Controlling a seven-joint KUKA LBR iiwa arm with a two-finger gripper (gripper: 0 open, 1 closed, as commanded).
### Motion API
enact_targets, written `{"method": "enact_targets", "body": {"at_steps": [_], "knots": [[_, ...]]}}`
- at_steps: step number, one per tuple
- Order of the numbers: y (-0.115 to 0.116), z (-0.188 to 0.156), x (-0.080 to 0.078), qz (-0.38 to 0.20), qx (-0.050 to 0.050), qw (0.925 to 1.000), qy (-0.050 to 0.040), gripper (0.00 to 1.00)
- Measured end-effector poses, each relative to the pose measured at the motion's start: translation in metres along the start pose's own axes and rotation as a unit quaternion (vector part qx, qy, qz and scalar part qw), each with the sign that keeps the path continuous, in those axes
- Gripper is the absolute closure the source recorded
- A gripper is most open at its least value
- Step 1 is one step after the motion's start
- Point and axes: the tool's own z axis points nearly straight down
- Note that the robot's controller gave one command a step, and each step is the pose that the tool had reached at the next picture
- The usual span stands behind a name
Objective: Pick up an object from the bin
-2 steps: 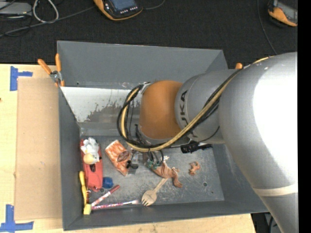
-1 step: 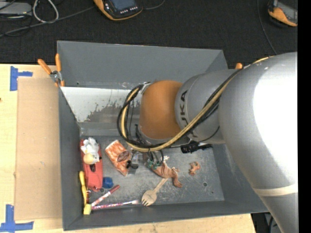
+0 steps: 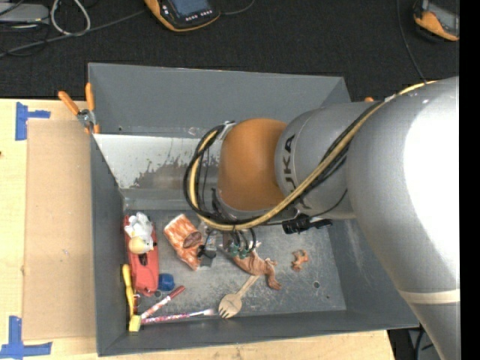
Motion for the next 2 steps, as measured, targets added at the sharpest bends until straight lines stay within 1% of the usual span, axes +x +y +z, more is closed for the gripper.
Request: {"method": "enact_targets", "body": {"at_steps": [1,2], "knots": [[-0.001,-0.032,0.002,0.0,0.001,1.0,0.0024,1.0],[-0.001,-0.07,0.001,0.0,0.001,1.0,0.002,1.0]]}}
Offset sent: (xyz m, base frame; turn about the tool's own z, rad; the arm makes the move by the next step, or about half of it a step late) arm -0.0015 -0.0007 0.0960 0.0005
